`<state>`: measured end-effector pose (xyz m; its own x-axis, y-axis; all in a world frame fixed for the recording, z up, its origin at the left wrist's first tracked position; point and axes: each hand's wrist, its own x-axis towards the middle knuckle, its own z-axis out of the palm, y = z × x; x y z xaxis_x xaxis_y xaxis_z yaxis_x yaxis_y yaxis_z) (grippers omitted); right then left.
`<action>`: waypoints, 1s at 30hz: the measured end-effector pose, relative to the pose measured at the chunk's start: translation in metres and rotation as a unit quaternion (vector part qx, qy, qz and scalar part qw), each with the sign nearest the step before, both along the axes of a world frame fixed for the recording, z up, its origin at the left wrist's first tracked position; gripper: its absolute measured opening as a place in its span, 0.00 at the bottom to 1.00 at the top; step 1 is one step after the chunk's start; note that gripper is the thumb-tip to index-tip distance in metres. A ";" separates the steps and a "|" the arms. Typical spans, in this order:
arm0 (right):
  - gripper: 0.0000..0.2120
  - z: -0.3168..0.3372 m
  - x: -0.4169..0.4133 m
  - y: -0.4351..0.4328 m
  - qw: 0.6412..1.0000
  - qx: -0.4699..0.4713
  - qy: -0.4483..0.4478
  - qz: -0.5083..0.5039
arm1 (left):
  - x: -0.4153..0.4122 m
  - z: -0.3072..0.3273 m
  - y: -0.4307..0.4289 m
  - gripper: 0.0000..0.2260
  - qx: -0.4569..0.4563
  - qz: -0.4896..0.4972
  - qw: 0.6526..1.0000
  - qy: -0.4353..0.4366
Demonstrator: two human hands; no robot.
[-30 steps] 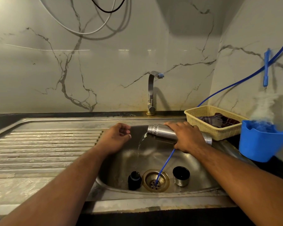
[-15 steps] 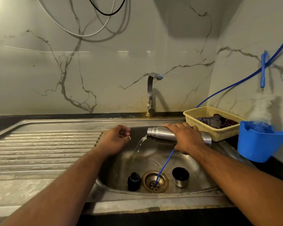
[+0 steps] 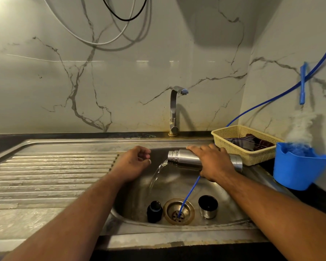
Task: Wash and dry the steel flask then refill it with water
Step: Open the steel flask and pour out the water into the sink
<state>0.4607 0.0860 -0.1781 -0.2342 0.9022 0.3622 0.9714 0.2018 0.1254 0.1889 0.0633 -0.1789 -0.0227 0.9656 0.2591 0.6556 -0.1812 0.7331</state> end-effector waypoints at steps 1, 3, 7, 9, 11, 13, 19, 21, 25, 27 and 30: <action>0.47 0.000 0.000 0.000 1.000 0.002 -0.001 0.001 | 0.000 0.000 0.000 0.11 0.000 0.001 1.000 0.002; 0.47 0.000 -0.001 -0.001 1.000 0.004 -0.002 0.003 | 0.000 0.000 0.000 0.11 -0.001 0.001 1.000 0.003; 0.47 0.000 -0.003 -0.002 1.000 0.005 -0.006 0.004 | 0.001 0.001 -0.001 0.10 0.000 0.002 1.000 0.003; 0.47 0.000 -0.004 -0.001 1.000 0.005 -0.010 0.003 | 0.001 0.001 -0.001 0.10 -0.003 0.000 1.000 -0.003; 0.47 0.000 -0.004 -0.001 1.000 0.007 -0.013 0.004 | 0.002 0.002 -0.002 0.11 -0.005 -0.002 1.000 -0.007; 0.47 0.000 -0.003 -0.001 1.000 0.009 -0.014 0.005 | 0.003 0.003 -0.003 0.11 -0.003 -0.003 1.000 -0.009; 0.47 -0.001 -0.004 0.000 1.000 0.014 -0.017 0.006 | 0.002 0.002 -0.002 0.11 -0.002 -0.006 1.000 -0.010; 0.47 -0.001 -0.004 0.000 1.000 0.017 -0.020 0.005 | 0.002 0.002 -0.002 0.11 -0.003 -0.005 1.000 -0.009; 0.48 -0.002 -0.004 0.002 0.999 0.028 -0.026 0.005 | 0.002 0.003 -0.002 0.11 -0.003 -0.008 1.000 -0.011; 0.47 -0.002 -0.005 0.001 0.999 0.032 -0.031 0.007 | 0.002 0.002 -0.003 0.11 -0.004 -0.007 1.000 -0.010; 0.47 -0.002 -0.005 0.000 0.999 0.037 -0.037 0.009 | 0.002 0.002 -0.003 0.11 -0.007 -0.006 1.000 -0.009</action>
<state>0.4559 0.0862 -0.1803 -0.2778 0.8696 0.4083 0.9555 0.2060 0.2114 0.1910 0.0602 -0.1766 -0.0154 0.9692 0.2457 0.6403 -0.1792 0.7469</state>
